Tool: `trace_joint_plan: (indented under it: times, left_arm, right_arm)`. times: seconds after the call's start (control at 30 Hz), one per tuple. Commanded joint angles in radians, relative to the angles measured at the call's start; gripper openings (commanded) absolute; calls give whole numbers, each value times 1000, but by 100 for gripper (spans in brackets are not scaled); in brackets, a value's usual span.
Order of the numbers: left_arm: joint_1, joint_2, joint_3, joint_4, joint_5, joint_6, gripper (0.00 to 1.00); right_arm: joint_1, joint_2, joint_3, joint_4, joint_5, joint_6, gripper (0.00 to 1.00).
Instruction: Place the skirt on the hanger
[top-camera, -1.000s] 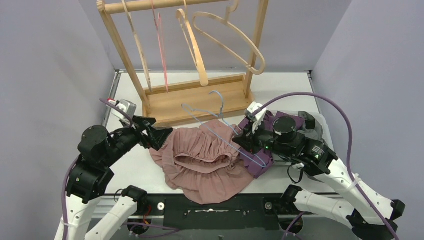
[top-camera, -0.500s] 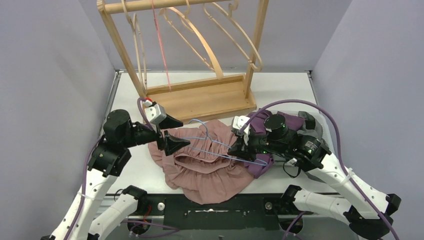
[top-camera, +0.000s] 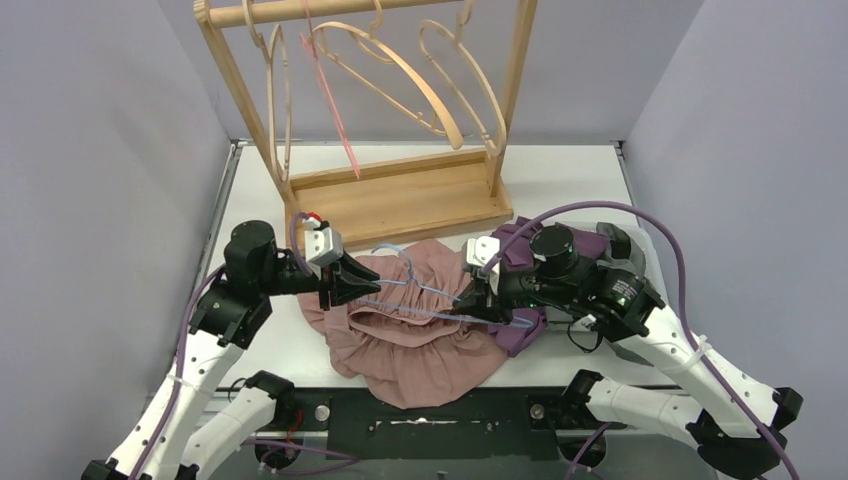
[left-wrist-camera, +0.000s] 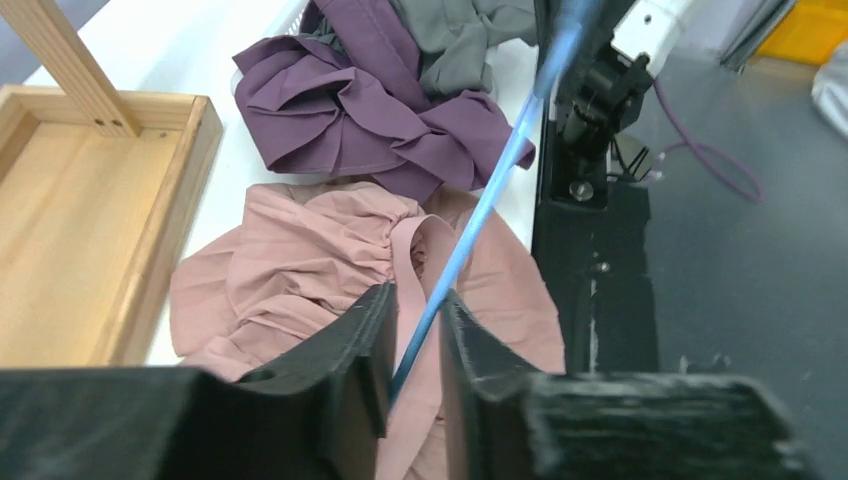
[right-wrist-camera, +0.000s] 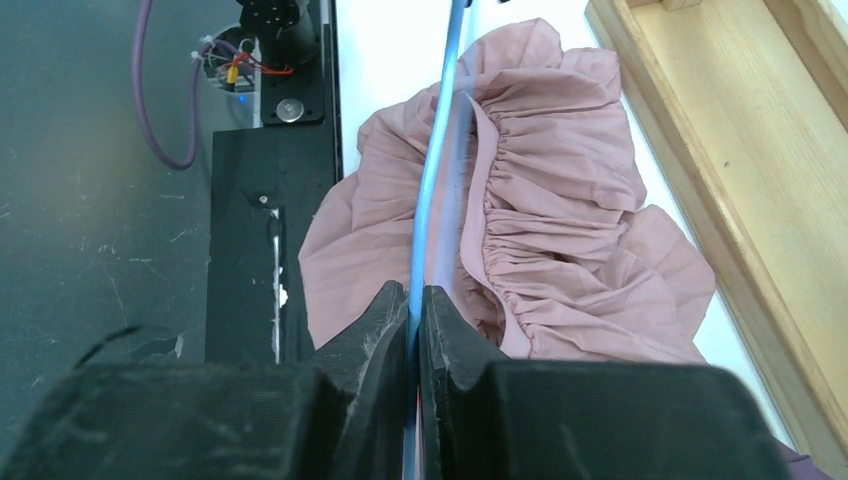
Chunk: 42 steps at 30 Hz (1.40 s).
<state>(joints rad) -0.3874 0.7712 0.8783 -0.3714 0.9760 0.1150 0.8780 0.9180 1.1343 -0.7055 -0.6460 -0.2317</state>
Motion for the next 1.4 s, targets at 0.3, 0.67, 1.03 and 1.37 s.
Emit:
trace_joint_plan:
  times: [0.3, 0.67, 1.03, 1.37]
  left_arm:
    - [-5, 30, 42, -39, 29, 143, 0]
    - [-10, 32, 45, -49, 13, 169, 0]
    - [-11, -63, -32, 103, -204, -57, 28]
    - [-10, -215, -30, -205, -830, -704, 52]
  right_arm:
    - [6, 70, 91, 215, 24, 96, 64]
    - [8, 222, 67, 590, 35, 283, 65]
    - [13, 197, 10, 594, 49, 253, 0]
    - [12, -9, -82, 360, 188, 86, 0]
